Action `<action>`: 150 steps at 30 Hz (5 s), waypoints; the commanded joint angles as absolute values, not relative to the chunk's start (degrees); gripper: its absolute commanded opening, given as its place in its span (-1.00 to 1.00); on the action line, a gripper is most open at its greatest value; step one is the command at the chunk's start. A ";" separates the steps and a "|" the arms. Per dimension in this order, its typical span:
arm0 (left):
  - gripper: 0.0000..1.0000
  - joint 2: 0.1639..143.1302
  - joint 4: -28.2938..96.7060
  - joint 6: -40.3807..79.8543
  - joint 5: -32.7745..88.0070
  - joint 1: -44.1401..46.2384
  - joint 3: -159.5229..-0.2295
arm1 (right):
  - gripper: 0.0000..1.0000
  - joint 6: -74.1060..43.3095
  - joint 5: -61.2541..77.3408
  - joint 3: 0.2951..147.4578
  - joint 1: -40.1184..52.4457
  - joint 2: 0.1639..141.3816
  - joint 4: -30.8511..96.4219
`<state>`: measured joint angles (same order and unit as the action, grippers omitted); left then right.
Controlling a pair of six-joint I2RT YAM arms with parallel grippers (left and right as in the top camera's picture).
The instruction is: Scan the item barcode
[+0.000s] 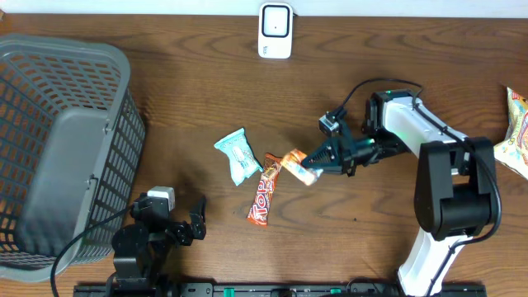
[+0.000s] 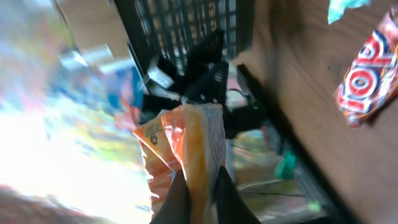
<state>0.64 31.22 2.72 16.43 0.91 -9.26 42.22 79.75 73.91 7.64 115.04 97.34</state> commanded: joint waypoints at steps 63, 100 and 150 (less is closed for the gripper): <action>0.99 0.56 31.88 2.15 17.12 0.71 -8.67 | -0.97 15.27 62.26 76.55 15.42 113.49 49.74; 0.99 0.56 31.88 2.17 17.15 0.71 -8.67 | -0.98 29.91 -2.48 101.47 21.10 134.06 -17.06; 0.99 0.56 31.88 2.17 17.15 0.71 -8.64 | -0.97 -1.06 -24.51 114.69 -5.02 122.96 56.71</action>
<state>0.64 31.22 2.72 16.45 0.91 -9.26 4.86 -23.11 117.84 -0.10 122.04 57.71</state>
